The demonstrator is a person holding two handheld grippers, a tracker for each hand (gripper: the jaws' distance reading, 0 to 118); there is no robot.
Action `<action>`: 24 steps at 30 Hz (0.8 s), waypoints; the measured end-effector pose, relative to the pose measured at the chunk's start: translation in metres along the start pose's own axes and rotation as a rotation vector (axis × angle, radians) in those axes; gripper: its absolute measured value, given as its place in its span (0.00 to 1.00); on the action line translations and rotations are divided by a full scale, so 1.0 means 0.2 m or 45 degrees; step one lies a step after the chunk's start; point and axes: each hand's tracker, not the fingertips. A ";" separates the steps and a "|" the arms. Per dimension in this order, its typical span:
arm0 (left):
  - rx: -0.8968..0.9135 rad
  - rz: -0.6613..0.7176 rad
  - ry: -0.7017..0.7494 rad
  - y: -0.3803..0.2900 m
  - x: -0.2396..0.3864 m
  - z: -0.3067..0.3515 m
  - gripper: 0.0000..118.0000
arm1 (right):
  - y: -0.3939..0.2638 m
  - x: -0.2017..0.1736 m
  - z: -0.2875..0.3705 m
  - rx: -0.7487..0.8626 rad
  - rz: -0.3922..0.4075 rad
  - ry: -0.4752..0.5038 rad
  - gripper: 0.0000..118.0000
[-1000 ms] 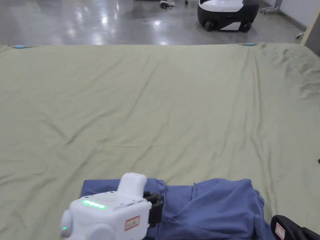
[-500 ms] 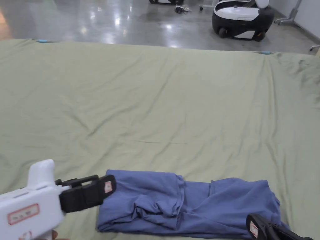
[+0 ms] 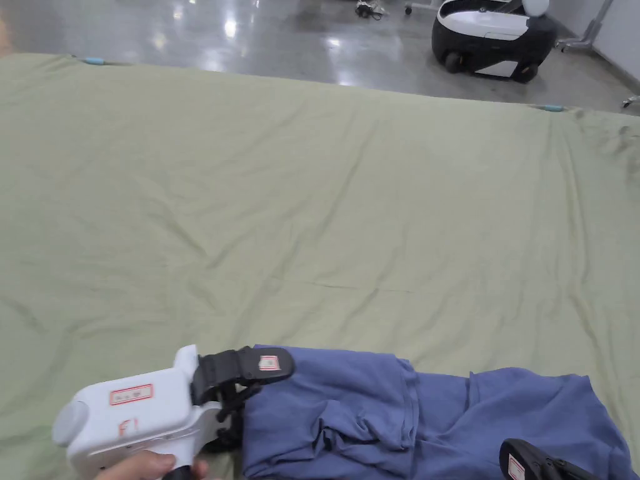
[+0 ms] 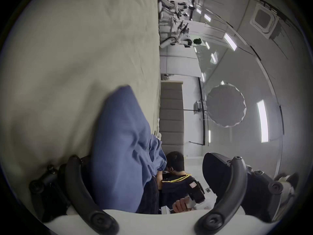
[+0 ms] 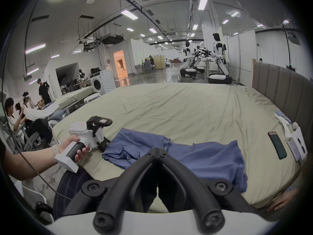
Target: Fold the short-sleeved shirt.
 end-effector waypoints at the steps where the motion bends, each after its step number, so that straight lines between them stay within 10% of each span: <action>1: -0.029 -0.032 -0.014 0.00 -0.01 -0.05 0.94 | 0.01 -0.02 -0.02 -0.008 0.007 -0.011 0.00; 4: -0.023 -0.058 0.029 0.01 0.00 -0.06 0.82 | 0.05 -0.05 -0.04 -0.011 0.001 -0.016 0.00; 7: 0.074 -0.278 0.637 -0.07 0.09 -0.07 0.08 | 0.08 -0.05 -0.04 0.009 -0.047 0.006 0.00; 9: 0.096 -0.342 0.467 -0.10 0.10 -0.05 0.08 | 0.08 -0.05 -0.05 0.008 -0.076 0.024 0.00; 24: 0.337 -0.582 1.050 -0.27 0.57 0.20 0.07 | -0.01 0.12 0.09 0.095 -0.148 0.015 0.00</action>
